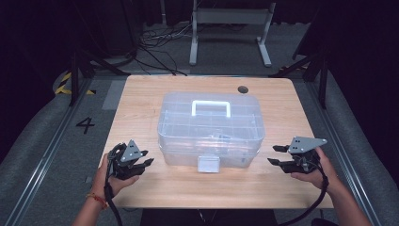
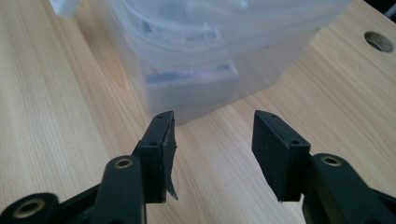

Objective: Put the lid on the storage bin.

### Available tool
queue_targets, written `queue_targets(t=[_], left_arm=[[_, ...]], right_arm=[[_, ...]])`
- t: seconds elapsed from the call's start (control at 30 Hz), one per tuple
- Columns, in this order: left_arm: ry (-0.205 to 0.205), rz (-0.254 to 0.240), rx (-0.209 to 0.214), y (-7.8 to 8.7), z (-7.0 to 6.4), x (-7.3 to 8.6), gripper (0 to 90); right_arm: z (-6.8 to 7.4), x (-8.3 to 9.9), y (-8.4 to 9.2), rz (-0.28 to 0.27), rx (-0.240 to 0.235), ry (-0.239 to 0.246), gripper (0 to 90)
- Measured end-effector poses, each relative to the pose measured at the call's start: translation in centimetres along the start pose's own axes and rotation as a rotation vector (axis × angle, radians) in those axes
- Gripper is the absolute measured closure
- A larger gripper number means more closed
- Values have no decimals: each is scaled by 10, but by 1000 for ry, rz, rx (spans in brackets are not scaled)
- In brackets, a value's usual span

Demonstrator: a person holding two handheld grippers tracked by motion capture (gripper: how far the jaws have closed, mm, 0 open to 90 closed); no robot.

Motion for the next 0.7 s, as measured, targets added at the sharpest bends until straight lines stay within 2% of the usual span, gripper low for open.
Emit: queue_targets(t=[0.2,0.27,0.37,0.67,0.7], left_arm=[[18,36,-15,1,3,14,474],[31,44,-12,1,4,19,431],[24,67,-26,0,4,26,372],[45,96,-7,-1,11,48,264],[61,97,-1,-1,11,51,260]], right_arm=[[-3,16,5,25,28,-12,450],[-3,22,7,26,35,-30,431],[-5,30,9,20,49,-45,407],[-14,64,16,-19,94,-165,329],[-15,68,16,-19,106,-177,318]])
Point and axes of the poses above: each handheld gripper's, and its own axes: y roughly backward along the jaws, x roughly out of its underside, z roughly to its left, the point moved 1 cm from there along -y, roughly forward along the jaws, and after that the axes turned 12 degrees about -x, right-handed, at the moved point
